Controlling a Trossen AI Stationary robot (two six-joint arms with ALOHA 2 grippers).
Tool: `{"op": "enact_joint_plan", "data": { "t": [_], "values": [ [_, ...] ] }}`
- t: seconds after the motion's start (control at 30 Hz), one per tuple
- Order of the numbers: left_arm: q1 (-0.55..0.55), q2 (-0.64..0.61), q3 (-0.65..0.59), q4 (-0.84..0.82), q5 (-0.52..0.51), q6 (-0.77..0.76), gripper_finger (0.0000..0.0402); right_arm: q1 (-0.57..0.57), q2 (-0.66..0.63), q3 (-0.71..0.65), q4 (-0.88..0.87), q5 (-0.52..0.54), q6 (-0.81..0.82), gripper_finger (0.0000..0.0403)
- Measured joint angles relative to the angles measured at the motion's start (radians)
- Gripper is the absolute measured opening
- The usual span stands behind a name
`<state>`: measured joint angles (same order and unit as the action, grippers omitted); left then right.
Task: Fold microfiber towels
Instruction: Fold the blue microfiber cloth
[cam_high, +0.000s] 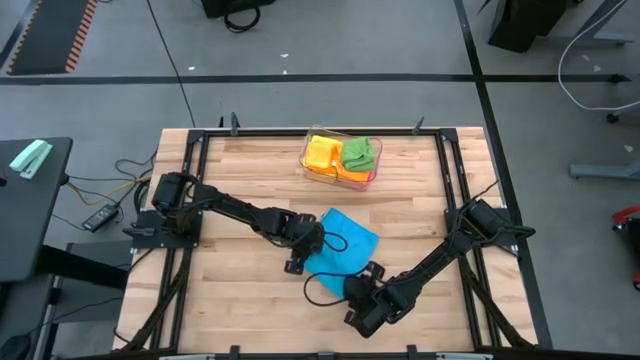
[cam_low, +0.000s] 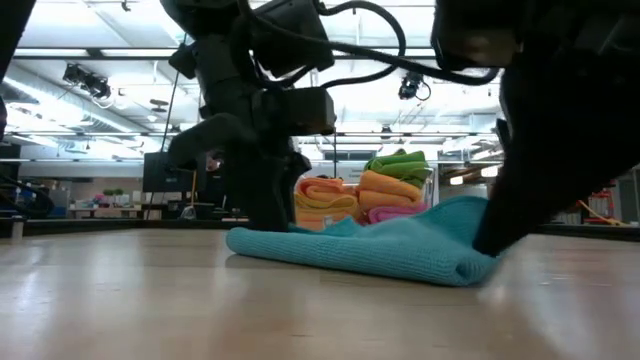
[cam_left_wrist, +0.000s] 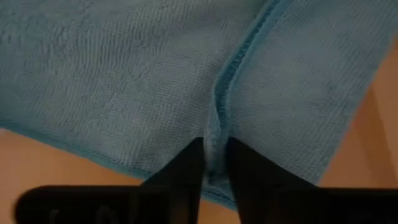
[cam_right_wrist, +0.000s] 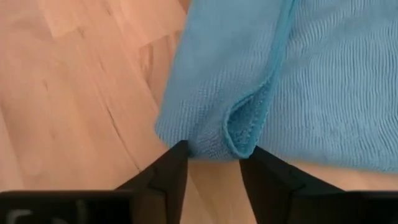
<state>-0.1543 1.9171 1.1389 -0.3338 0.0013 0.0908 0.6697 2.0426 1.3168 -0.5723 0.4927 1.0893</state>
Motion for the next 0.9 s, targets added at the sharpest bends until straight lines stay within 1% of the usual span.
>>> {"op": "enact_joint_plan", "data": {
  "t": [0.1,0.27,0.43,0.57,0.67,0.77,0.9],
  "values": [
    [0.0,-0.001,0.0,-0.002,-0.024,0.009,0.0115,0.0,0.0,0.0,-0.042,-0.041,0.001,0.0169],
    [0.001,-0.032,-0.001,-0.006,-0.028,0.031,0.0174,0.0,0.0,0.0,-0.081,-0.061,0.0,0.0184],
    [0.0,-0.069,-0.001,-0.004,-0.082,0.061,0.0208,0.014,0.0,0.0,-0.106,-0.106,-0.027,0.0191],
    [0.001,-0.091,0.0,-0.01,-0.094,0.066,0.0211,0.027,-0.004,0.006,-0.114,-0.108,-0.044,0.0193],
    [-0.012,-0.098,0.0,-0.003,-0.028,0.084,0.0202,0.035,-0.005,0.033,-0.107,-0.079,-0.1,0.0193],
    [-0.038,-0.098,0.0,-0.004,0.022,0.097,0.0191,0.04,-0.006,0.055,-0.108,-0.015,-0.151,0.0193],
    [-0.068,-0.089,-0.001,0.003,0.025,0.095,0.0179,0.048,-0.008,0.086,-0.078,0.105,-0.244,0.0193]
  ]
}}
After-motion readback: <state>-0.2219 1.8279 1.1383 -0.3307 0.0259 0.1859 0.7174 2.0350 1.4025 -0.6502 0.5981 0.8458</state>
